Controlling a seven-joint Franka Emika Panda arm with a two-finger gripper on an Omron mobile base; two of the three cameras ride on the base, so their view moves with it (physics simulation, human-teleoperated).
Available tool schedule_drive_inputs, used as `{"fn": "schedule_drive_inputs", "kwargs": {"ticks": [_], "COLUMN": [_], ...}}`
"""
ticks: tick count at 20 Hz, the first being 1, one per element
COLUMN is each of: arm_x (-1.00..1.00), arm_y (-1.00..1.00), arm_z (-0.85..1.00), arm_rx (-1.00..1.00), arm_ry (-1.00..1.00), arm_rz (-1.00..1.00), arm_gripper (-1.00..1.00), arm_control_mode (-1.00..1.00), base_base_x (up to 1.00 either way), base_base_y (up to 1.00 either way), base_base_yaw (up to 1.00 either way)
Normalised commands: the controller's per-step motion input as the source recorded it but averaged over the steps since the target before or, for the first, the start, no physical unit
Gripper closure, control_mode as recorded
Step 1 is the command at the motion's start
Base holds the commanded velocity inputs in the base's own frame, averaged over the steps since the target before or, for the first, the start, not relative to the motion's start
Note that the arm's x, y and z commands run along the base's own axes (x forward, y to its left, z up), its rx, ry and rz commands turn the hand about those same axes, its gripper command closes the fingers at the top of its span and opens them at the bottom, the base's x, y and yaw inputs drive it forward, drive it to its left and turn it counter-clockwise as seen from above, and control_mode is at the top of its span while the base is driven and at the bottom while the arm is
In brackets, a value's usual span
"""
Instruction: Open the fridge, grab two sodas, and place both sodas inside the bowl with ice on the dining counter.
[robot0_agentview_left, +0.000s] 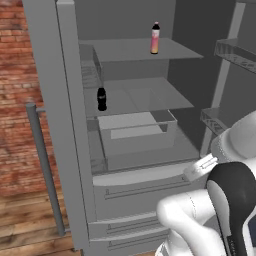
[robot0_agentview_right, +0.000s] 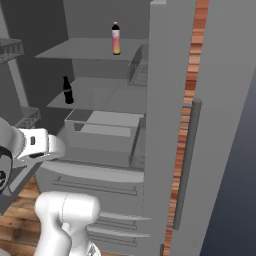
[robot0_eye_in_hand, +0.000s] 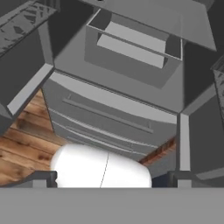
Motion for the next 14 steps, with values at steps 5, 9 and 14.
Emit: {"fn": "schedule_drive_inputs", "kwargs": {"ticks": [5,9,14], "arm_x": [-0.02,0.0,0.0], "arm_y": [0.0,0.0,0.0], "arm_z": [-0.05,0.0,0.0], "arm_rx": [0.0,0.0,0.0], "arm_ry": [-0.01,0.0,0.0], "arm_rz": [-0.01,0.0,0.0], "arm_gripper": [-1.0,-1.0,-1.0], "arm_control_mode": [1.0,1.0,1.0], "base_base_x": [0.08,0.5,0.68], "base_base_y": [0.0,0.1,0.2], "base_base_yaw": [-0.04,-0.07,-0.06]}}
